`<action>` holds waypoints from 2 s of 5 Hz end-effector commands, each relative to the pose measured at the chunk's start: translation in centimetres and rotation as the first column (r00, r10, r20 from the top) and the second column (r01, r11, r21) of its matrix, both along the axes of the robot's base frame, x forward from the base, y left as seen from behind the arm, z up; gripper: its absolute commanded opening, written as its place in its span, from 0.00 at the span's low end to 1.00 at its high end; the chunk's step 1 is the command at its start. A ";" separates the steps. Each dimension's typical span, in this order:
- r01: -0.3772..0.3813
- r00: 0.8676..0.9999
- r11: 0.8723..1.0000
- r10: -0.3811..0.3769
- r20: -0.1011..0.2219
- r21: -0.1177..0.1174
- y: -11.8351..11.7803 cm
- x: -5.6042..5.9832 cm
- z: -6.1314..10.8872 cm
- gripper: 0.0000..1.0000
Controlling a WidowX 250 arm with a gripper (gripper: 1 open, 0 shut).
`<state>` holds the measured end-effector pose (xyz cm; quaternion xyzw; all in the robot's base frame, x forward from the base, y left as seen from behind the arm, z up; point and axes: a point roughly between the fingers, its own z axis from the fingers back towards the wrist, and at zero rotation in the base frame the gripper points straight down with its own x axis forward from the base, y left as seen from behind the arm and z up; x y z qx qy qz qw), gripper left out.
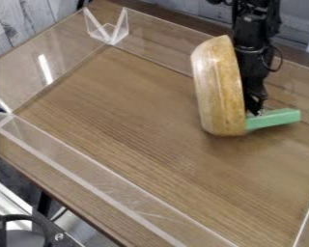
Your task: Remove the green block from inside the brown bowl and put it on the table
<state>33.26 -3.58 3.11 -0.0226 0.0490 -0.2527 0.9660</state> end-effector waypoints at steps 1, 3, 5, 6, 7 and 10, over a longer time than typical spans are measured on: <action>-0.044 0.995 0.999 0.046 0.091 -0.017 0.8 1.3 2.6 1.00; -0.076 0.992 0.995 0.082 0.092 -0.062 1.2 1.6 3.2 0.00; -0.099 0.986 0.991 0.109 0.129 -0.087 1.2 2.5 3.8 0.00; -0.124 0.979 0.988 0.137 0.152 -0.090 1.3 2.8 3.5 0.00; -0.115 0.979 0.989 0.129 0.156 -0.098 1.3 3.1 2.9 0.00; -0.097 0.980 0.987 0.116 0.161 -0.126 1.5 4.6 1.2 0.00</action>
